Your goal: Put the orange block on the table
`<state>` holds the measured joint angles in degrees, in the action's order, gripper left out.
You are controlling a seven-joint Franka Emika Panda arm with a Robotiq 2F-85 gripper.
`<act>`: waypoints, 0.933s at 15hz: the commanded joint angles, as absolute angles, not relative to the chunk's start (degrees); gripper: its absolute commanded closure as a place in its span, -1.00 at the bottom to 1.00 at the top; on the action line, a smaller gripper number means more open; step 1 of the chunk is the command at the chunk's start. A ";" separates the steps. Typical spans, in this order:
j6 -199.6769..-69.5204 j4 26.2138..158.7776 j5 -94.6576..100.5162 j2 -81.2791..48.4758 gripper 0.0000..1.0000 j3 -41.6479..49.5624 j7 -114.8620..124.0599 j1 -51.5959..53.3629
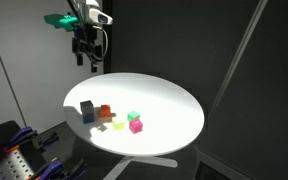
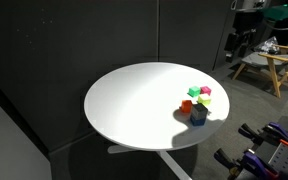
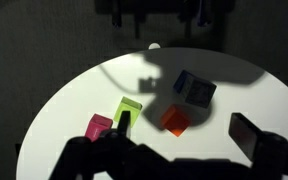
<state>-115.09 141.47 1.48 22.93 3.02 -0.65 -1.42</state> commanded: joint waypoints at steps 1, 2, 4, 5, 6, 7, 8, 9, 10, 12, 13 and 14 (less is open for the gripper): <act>-111.35 144.27 1.66 29.90 -1.00 2.90 -2.38 -1.65; -110.49 144.65 1.53 31.24 -1.00 2.97 -2.61 -1.59; -108.90 145.12 1.39 33.47 -1.00 3.09 -3.04 -1.54; -108.27 145.39 1.33 34.61 -1.00 3.15 -3.09 -1.56; -107.72 145.52 1.26 35.43 -1.00 3.21 -3.12 -1.55; -107.36 145.68 1.12 36.39 -1.00 3.32 -3.08 -1.58; -106.79 145.76 0.99 37.25 -1.00 3.43 -3.20 -1.54; -106.64 145.95 0.78 38.11 -1.00 3.55 -3.27 -1.48; -106.69 146.19 0.59 38.97 -1.00 3.70 -3.40 -1.42; -106.62 146.60 0.54 40.27 -1.00 3.86 -3.64 -1.36; -106.53 146.79 0.55 40.85 -1.00 3.96 -3.83 -1.34; -106.44 146.95 0.54 41.34 -1.00 4.07 -4.04 -1.33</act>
